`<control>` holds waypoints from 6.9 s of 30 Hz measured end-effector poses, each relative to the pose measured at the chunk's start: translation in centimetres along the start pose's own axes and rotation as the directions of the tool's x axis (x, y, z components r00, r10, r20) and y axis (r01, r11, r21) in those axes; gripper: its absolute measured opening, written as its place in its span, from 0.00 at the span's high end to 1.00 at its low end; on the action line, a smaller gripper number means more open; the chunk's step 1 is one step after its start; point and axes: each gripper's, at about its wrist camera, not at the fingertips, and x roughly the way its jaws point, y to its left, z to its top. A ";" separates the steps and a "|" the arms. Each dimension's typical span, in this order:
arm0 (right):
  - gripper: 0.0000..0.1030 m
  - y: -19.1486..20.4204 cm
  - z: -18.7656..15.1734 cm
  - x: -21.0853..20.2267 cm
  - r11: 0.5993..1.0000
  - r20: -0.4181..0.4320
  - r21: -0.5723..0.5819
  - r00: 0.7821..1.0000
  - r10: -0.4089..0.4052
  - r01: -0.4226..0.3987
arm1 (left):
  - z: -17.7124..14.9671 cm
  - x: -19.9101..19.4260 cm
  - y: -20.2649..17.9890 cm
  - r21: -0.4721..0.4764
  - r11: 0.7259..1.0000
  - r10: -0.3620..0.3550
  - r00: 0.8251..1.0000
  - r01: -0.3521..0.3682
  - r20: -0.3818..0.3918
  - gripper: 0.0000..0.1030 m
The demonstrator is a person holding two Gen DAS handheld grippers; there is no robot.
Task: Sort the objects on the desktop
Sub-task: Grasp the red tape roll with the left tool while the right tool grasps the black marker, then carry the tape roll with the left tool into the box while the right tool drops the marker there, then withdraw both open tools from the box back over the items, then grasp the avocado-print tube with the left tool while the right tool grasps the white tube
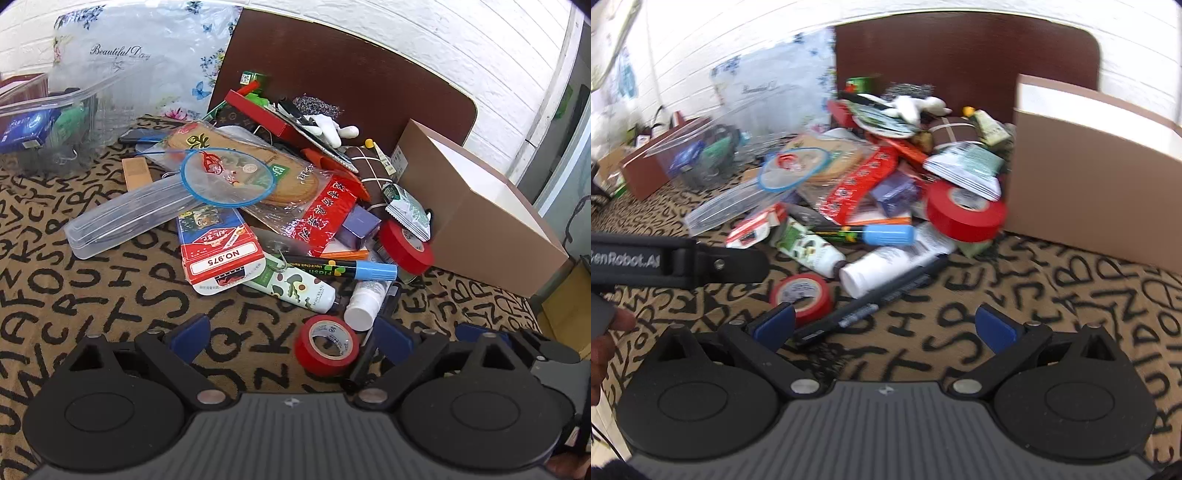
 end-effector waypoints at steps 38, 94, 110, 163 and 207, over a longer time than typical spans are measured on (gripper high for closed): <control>0.83 -6.1 -3.1 -0.9 0.989 -0.118 -0.113 0.987 -0.110 0.096 | -3.0 4.9 -6.1 0.238 0.961 -0.101 0.978 0.143 -0.183 0.79; 0.88 -30.5 15.3 3.8 0.945 -0.146 0.150 0.952 -0.269 0.290 | 17.4 19.9 -26.8 0.257 0.945 -0.158 0.971 0.201 -0.177 0.90; 0.88 -34.1 17.1 10.8 0.932 -0.356 0.093 0.886 -0.297 0.350 | 17.7 26.9 -25.7 0.156 0.961 -0.161 0.918 0.230 -0.362 0.72; 0.02 -19.6 9.8 -6.3 0.970 0.080 0.100 0.970 -0.231 0.222 | 7.9 3.9 -21.9 0.235 0.962 -0.169 0.980 0.141 0.103 0.07; 0.02 -2.6 0.3 1.5 0.998 -0.050 -0.061 0.999 -0.001 -0.002 | 0.0 4.4 -3.5 0.002 0.994 0.113 0.993 -0.113 0.026 0.18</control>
